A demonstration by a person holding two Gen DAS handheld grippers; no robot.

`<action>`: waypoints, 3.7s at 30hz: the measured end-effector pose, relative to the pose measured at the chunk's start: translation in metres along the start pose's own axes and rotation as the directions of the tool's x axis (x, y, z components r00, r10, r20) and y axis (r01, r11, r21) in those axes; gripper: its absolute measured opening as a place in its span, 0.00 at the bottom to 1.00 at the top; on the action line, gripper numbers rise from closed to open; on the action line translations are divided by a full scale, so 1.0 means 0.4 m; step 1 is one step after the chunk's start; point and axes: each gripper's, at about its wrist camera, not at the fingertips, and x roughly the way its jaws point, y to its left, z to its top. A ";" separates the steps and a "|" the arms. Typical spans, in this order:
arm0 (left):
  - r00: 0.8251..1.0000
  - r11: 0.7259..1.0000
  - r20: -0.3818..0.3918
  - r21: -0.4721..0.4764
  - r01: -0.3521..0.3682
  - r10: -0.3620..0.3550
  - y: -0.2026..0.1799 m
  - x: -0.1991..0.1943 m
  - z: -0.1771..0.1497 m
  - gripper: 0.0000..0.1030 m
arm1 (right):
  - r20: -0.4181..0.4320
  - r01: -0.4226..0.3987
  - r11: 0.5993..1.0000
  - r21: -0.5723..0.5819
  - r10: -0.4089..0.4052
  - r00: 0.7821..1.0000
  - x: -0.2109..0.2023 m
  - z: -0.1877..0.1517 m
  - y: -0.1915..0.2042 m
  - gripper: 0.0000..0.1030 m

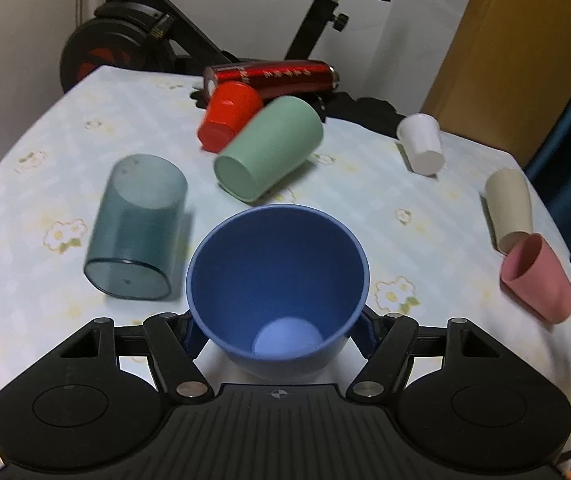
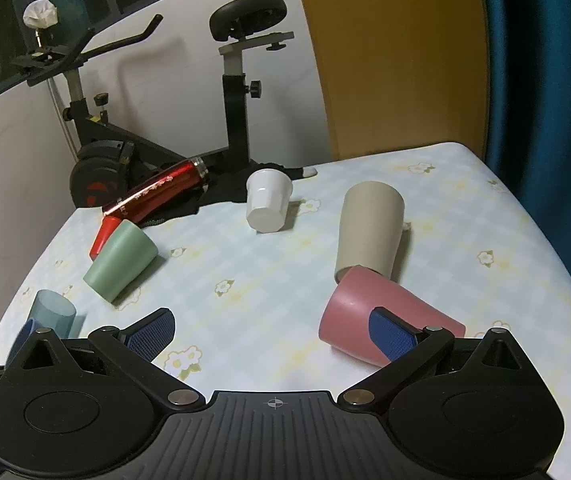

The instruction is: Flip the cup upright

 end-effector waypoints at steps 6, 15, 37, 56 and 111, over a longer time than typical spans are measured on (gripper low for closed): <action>0.999 0.998 0.028 0.034 -0.043 0.042 -0.011 0.013 0.013 0.70 | -0.007 0.000 1.000 -0.006 0.000 1.000 0.001 -0.001 0.002 1.00; 0.992 0.991 0.079 0.089 -0.101 0.094 -0.038 0.046 0.044 0.70 | -0.014 0.003 1.000 -0.013 -0.003 1.000 0.002 -0.001 0.005 1.00; 0.990 0.978 0.047 0.152 -0.140 0.135 -0.058 0.074 0.040 0.70 | -0.019 0.007 1.000 -0.009 -0.008 1.000 0.003 -0.003 -0.001 1.00; 0.997 0.982 0.000 0.171 -0.080 0.081 -0.050 -0.008 0.041 0.80 | -0.011 0.008 0.999 -0.039 -0.008 1.000 -0.012 0.007 0.019 1.00; 0.786 0.978 0.618 0.173 -0.113 -0.019 -0.095 -0.536 0.085 1.00 | 0.386 -0.012 0.980 -0.199 0.090 0.918 -0.330 0.164 0.226 1.00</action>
